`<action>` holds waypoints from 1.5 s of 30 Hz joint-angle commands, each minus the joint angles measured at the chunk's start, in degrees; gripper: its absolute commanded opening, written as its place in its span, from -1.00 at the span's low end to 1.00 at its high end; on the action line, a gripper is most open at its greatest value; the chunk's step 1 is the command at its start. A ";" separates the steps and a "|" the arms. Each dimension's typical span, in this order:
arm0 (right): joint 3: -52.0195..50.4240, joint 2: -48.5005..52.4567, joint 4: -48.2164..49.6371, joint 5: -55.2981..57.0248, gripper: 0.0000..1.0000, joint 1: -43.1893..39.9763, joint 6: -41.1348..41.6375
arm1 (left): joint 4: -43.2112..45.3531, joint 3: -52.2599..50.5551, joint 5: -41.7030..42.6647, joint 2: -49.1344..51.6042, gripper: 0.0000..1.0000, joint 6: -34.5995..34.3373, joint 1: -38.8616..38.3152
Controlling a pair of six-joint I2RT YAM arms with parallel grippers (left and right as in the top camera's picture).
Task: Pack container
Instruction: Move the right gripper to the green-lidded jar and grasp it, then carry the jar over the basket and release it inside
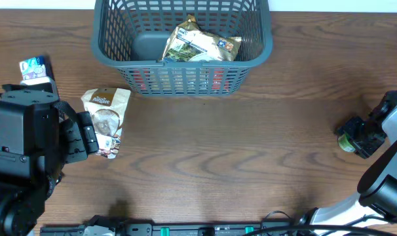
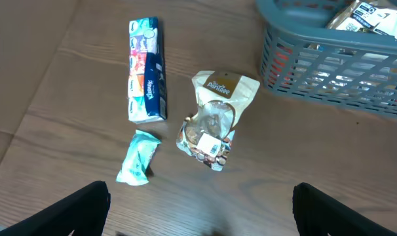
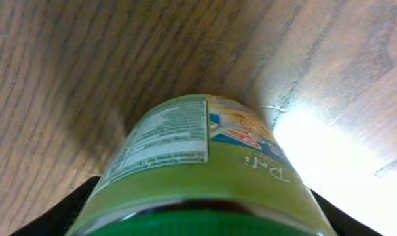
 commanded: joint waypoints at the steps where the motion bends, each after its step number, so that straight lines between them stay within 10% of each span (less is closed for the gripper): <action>1: -0.68 -0.02 0.15 -0.28 0.07 0.57 -0.22 | -0.11 0.02 -0.68 0.04 0.77 -0.98 0.28; 7: -0.55 -0.04 0.15 -2.10 -0.46 0.57 -0.22 | -0.11 0.02 -0.68 0.04 0.78 -0.96 0.28; 9: -0.20 -0.15 0.00 -3.93 -0.97 0.57 -0.24 | -0.11 0.02 -0.70 0.04 0.78 -0.96 0.28; 20: 7.67 -11.61 -3.34 -7.54 -0.98 7.10 -2.60 | -0.07 0.02 -0.70 0.04 0.78 -0.94 0.28; 34: 59.06 -12.66 -29.51 -4.59 -0.98 32.33 -8.92 | -0.09 0.02 -0.70 0.04 0.78 -0.94 0.28; 45: 70.64 -5.92 -22.47 5.70 -0.98 57.88 -37.90 | -0.11 0.02 -0.70 0.04 0.78 -0.94 0.28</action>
